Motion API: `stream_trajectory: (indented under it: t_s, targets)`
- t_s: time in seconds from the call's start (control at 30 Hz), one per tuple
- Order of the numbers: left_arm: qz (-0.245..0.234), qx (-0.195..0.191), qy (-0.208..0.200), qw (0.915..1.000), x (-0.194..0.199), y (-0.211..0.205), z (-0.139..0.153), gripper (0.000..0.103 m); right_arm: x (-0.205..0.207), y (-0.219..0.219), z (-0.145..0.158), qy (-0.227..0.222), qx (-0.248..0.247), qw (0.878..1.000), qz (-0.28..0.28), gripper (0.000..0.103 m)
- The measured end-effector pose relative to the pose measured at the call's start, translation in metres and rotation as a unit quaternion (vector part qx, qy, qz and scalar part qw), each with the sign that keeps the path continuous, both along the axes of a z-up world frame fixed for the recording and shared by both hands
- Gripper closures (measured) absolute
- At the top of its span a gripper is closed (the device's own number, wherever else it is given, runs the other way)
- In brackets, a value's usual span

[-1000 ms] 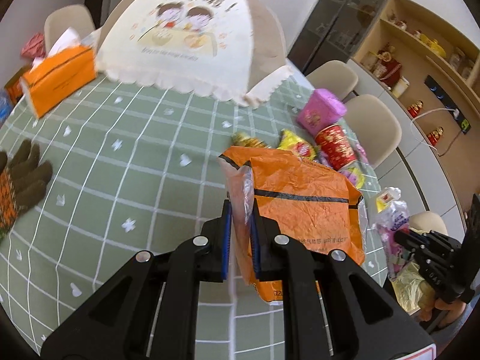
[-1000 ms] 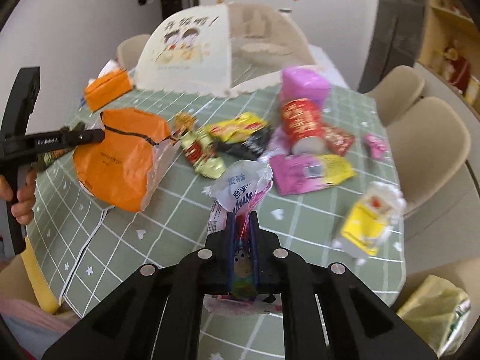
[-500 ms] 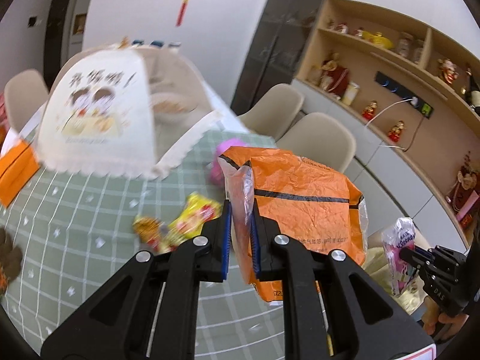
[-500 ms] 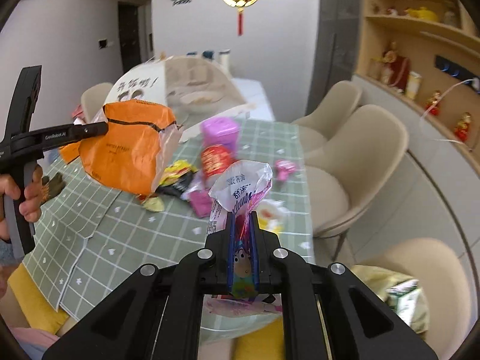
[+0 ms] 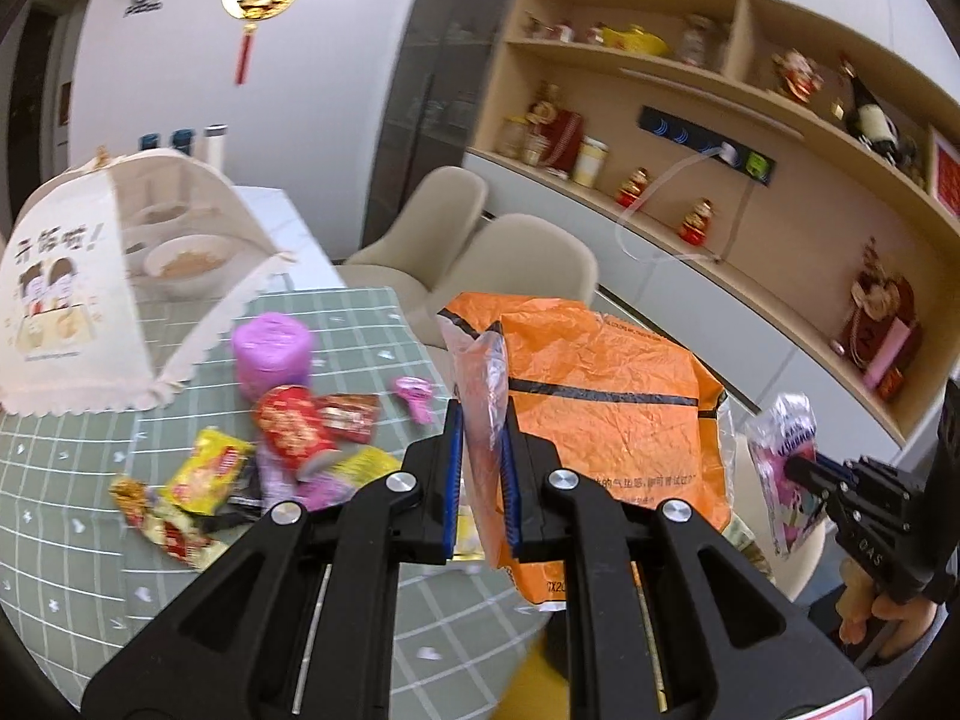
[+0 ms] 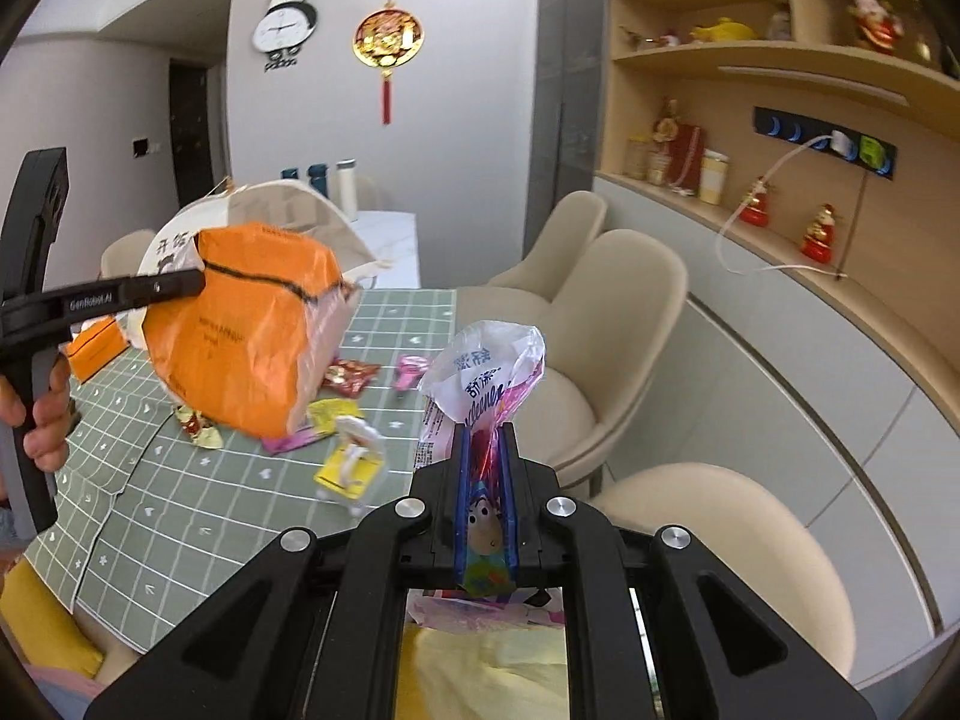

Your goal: Collect trash

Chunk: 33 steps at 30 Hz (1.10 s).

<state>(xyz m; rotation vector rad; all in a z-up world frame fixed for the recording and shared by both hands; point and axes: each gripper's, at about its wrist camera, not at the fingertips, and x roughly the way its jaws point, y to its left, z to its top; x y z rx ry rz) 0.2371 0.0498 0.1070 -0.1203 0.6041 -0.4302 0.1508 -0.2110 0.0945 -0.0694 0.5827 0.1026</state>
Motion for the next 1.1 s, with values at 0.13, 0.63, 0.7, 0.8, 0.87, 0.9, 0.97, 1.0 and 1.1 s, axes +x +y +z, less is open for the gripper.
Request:
stream_trajectory:
  t_s: [0.13,0.63,0.7,0.8,0.87,0.9,0.97,1.0,1.1]
  targets:
    - [-0.022,0.021,0.005,0.9995,-0.009,-0.043,-0.006,0.092,-0.009,-0.029,0.0,-0.008,-0.001,1.0,-0.009,0.093]
    - [-0.1,0.066,0.048,0.9916,-0.032,-0.188,-0.066,0.092,-0.057,-0.132,-0.019,-0.004,0.024,0.997,-0.07,0.093]
    - [-0.109,0.082,0.052,0.9893,-0.034,-0.207,-0.077,0.092,-0.06,-0.139,-0.025,-0.001,0.028,0.997,-0.075,0.093]
    - [-0.123,0.1,0.056,0.9858,-0.038,-0.232,-0.089,0.092,-0.064,-0.152,-0.033,0.003,0.036,0.996,-0.081,0.093]
    - [-0.127,0.113,0.05,0.9842,-0.042,-0.242,-0.093,0.092,-0.062,-0.156,-0.037,0.005,0.039,0.996,-0.084,0.093]
    - [-0.13,0.121,0.044,0.9831,-0.044,-0.248,-0.094,0.092,-0.063,-0.159,-0.04,0.006,0.042,0.996,-0.085,0.093]
    - [-0.134,0.141,0.031,0.9804,-0.048,-0.258,-0.097,0.092,-0.064,-0.163,-0.043,0.006,0.045,0.995,-0.086,0.093]
    - [-0.136,0.149,0.026,0.9791,-0.049,-0.262,-0.099,0.092,-0.064,-0.165,-0.045,0.006,0.046,0.995,-0.087,0.093]
    - [-0.144,0.192,0.0,0.9707,-0.052,-0.275,-0.103,0.092,-0.064,-0.174,-0.049,0.006,0.054,0.994,-0.093,0.093]
